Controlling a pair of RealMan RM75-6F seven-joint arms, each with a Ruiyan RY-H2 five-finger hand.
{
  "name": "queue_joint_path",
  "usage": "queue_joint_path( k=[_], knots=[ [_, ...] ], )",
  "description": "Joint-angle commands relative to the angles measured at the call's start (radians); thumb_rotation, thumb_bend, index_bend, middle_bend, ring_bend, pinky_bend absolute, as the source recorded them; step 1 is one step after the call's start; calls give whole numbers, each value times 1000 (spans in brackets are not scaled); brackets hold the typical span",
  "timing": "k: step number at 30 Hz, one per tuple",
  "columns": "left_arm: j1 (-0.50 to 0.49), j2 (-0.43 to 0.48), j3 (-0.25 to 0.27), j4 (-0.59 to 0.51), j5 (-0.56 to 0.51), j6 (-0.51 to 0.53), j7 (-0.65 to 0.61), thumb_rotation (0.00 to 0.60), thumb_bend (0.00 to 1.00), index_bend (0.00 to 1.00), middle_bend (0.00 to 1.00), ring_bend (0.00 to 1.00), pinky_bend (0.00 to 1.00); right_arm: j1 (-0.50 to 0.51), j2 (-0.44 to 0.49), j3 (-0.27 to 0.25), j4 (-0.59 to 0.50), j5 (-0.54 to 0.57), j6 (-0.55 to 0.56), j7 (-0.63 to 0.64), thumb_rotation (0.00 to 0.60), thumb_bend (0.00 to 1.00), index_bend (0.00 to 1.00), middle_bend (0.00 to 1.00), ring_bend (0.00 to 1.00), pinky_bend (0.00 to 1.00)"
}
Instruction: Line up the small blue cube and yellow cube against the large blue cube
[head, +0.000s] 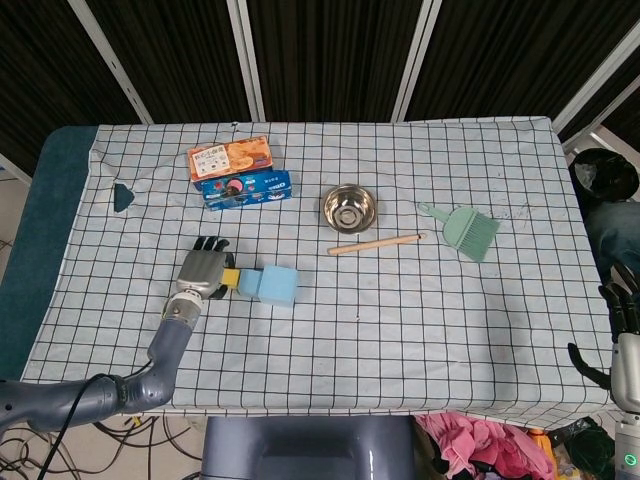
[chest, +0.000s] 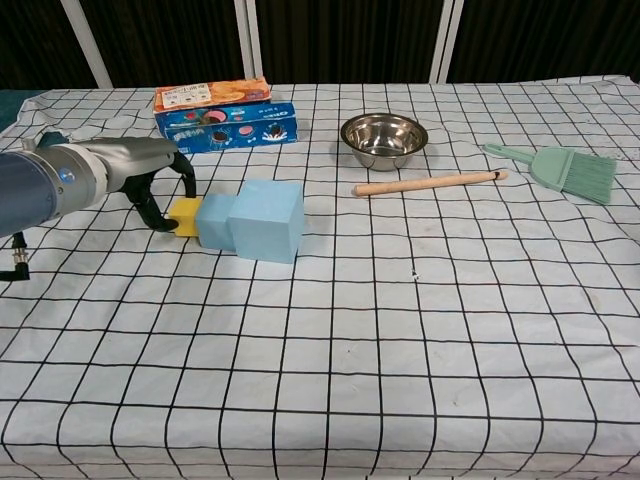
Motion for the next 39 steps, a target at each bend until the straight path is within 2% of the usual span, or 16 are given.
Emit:
queue_joint_path(
  k=[1, 32, 39],
  knots=[
    [-3, -1, 4, -1, 1, -1, 2, 600, 358, 433, 118, 0, 0, 0, 0, 0, 0, 0, 0, 0, 600, 217, 102, 66, 212, 120],
    [-41, -35, 10, 8, -43, 21, 35, 600, 356, 405, 115, 0, 0, 0, 1, 1, 1, 4, -1, 3, 600, 216, 102, 66, 212, 120],
    [-46, -41, 12, 7, -50, 24, 41, 600, 317, 387, 109, 0, 0, 0, 0, 1, 0, 4, -2, 2, 600, 216, 102, 66, 212, 120]
  ],
)
